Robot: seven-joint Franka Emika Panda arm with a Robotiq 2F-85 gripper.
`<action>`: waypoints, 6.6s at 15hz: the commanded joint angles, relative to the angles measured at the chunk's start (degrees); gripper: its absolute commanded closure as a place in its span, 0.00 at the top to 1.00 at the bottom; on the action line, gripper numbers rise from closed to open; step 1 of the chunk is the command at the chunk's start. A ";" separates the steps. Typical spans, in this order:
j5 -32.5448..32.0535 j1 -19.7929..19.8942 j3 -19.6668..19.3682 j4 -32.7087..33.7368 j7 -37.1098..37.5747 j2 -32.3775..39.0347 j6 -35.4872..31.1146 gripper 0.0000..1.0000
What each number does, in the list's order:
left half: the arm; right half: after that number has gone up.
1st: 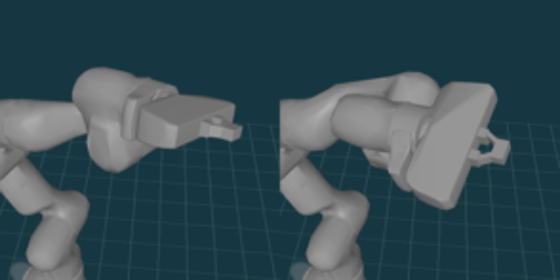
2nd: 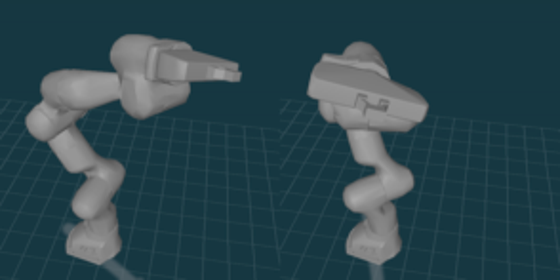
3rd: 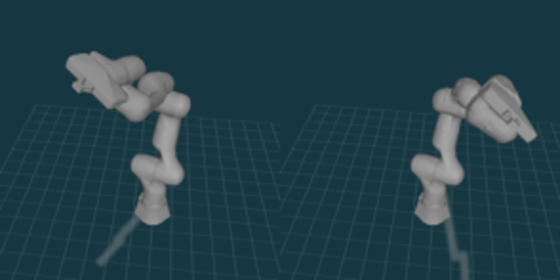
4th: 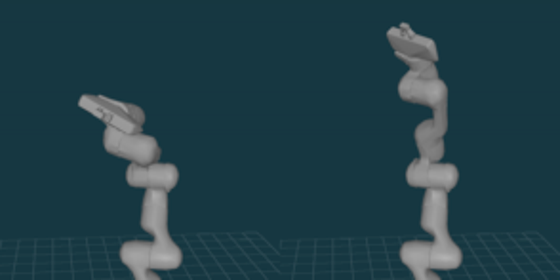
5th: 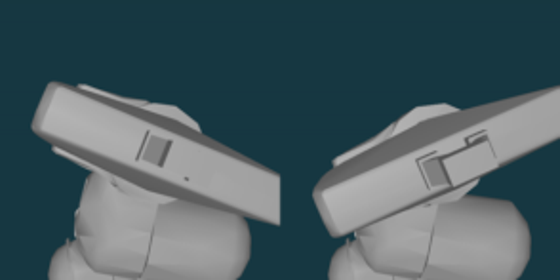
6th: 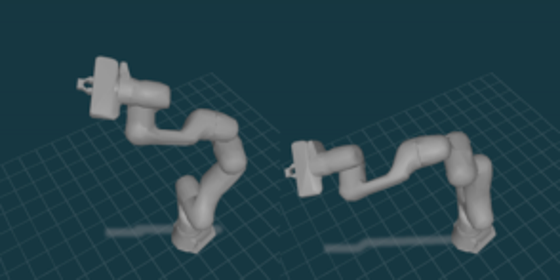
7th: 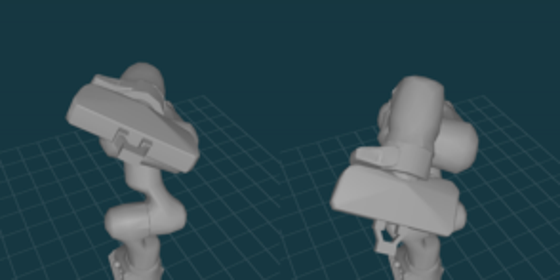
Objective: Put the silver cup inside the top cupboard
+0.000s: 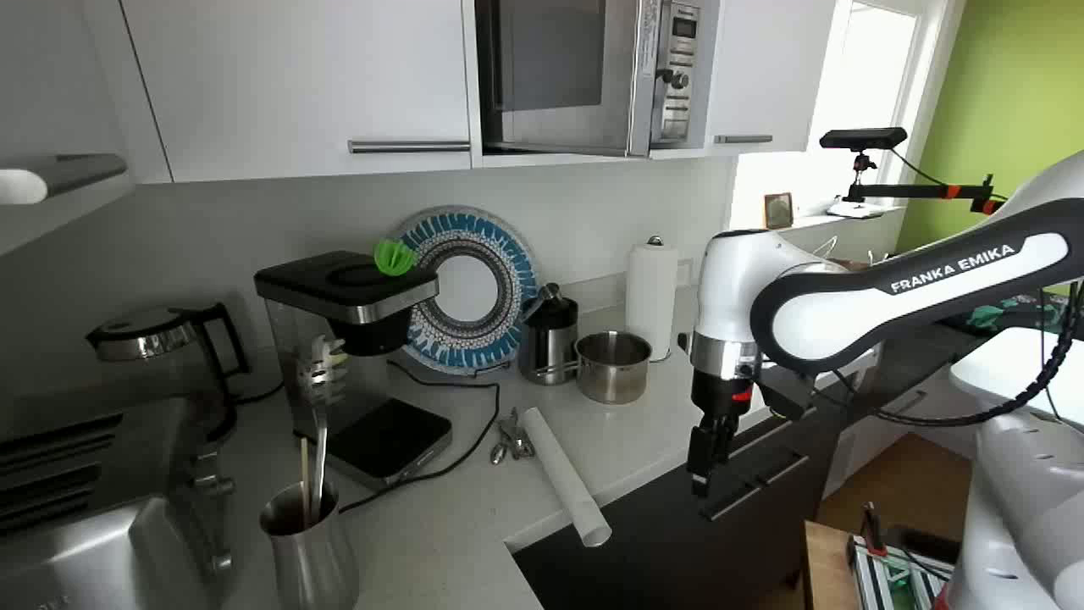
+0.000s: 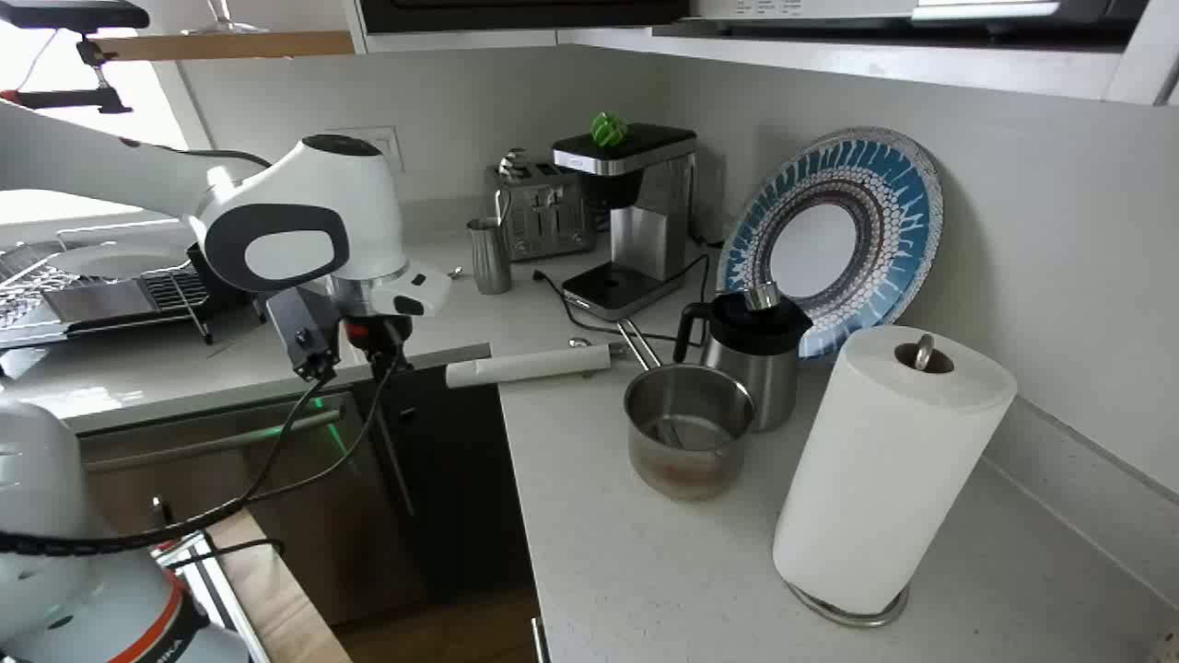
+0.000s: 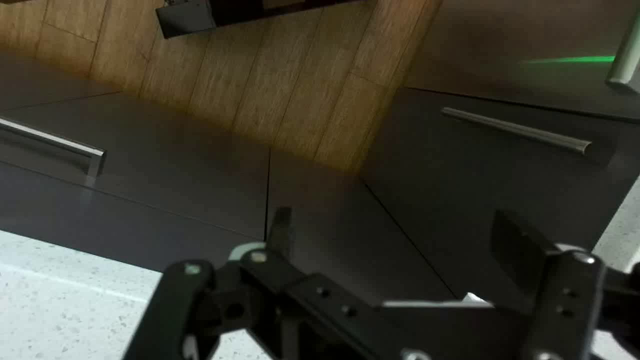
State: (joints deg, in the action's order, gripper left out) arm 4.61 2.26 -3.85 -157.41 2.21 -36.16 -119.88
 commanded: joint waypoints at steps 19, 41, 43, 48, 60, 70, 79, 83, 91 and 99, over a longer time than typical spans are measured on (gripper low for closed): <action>4.01 7.41 -3.96 8.04 4.91 -17.39 2.20 1.00; 19.53 4.09 -6.72 28.69 8.26 -18.31 7.47 1.00; 21.80 3.16 -6.51 30.12 8.26 -18.27 7.99 1.00; 21.67 5.01 -4.75 32.97 11.53 -16.98 7.12 1.00; 23.99 2.00 -0.85 33.88 16.53 -9.54 -5.73 1.00; 25.47 0.00 -0.52 36.29 16.70 -6.62 -5.16 1.00; 11.31 12.61 -6.53 33.21 15.07 -14.77 -0.83 1.00; 5.91 19.60 -6.25 28.04 17.67 -10.83 -10.79 1.00; 4.95 20.12 -4.75 24.28 18.76 -3.53 -22.99 1.00; 5.10 20.71 0.79 20.44 24.58 13.36 -46.62 1.00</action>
State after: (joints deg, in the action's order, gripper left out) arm 10.32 22.00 -5.16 -137.14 23.21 -28.23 -163.07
